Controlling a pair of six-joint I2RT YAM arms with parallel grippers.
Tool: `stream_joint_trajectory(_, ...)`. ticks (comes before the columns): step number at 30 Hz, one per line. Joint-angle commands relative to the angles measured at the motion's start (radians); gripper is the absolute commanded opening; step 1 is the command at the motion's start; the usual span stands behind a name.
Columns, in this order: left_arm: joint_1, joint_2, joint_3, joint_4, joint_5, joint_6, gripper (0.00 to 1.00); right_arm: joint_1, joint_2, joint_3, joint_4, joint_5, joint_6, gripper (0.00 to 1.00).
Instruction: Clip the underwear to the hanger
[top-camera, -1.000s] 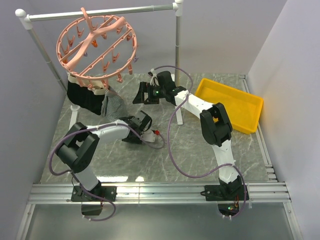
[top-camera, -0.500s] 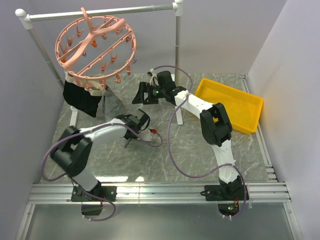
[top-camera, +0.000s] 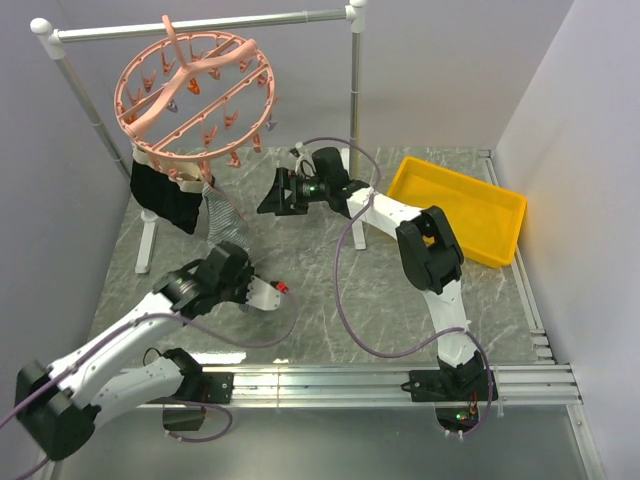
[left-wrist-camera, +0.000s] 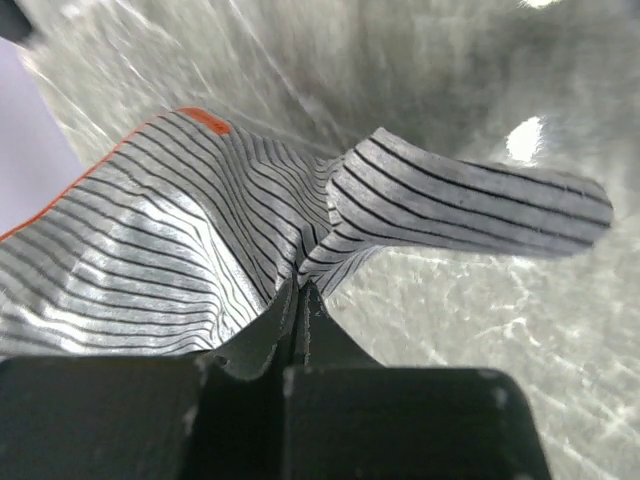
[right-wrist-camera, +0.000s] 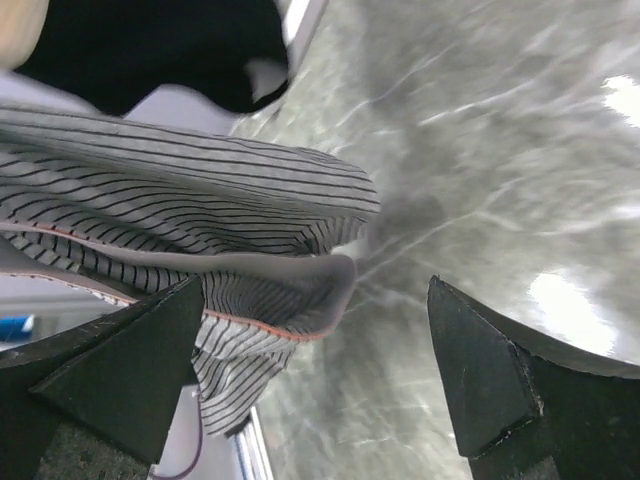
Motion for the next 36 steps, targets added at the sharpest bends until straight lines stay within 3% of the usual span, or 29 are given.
stream_joint_trajectory(1, 0.004, -0.119, -0.069, -0.003, 0.128, 0.041, 0.0, 0.032, 0.005, -0.029, 0.134, -0.081, 0.067, 1.0)
stream_joint_trajectory(5, 0.004, -0.225, -0.138, 0.007, 0.135, 0.083, 0.0, 0.049, 0.005, -0.067, 0.211, -0.127, 0.094, 1.0)
stream_joint_trajectory(9, 0.006, -0.31, -0.144, 0.03, 0.173, 0.094, 0.0, 0.049, -0.008, -0.141, 0.427, -0.182, 0.121, 1.0)
stream_joint_trajectory(17, 0.007, -0.338, -0.141, 0.064, 0.191, 0.091, 0.0, 0.062, 0.007, -0.245, 0.725, -0.294, 0.206, 1.0)
stream_joint_trajectory(24, 0.007, -0.383, -0.149, 0.081, 0.216, 0.107, 0.0, 0.071, 0.061, -0.199, 0.658, -0.282, 0.179, 1.0)
stream_joint_trajectory(36, 0.007, -0.406, -0.144, 0.118, 0.247, 0.084, 0.0, 0.101, 0.13, -0.242, 1.036, -0.357, 0.413, 1.0)
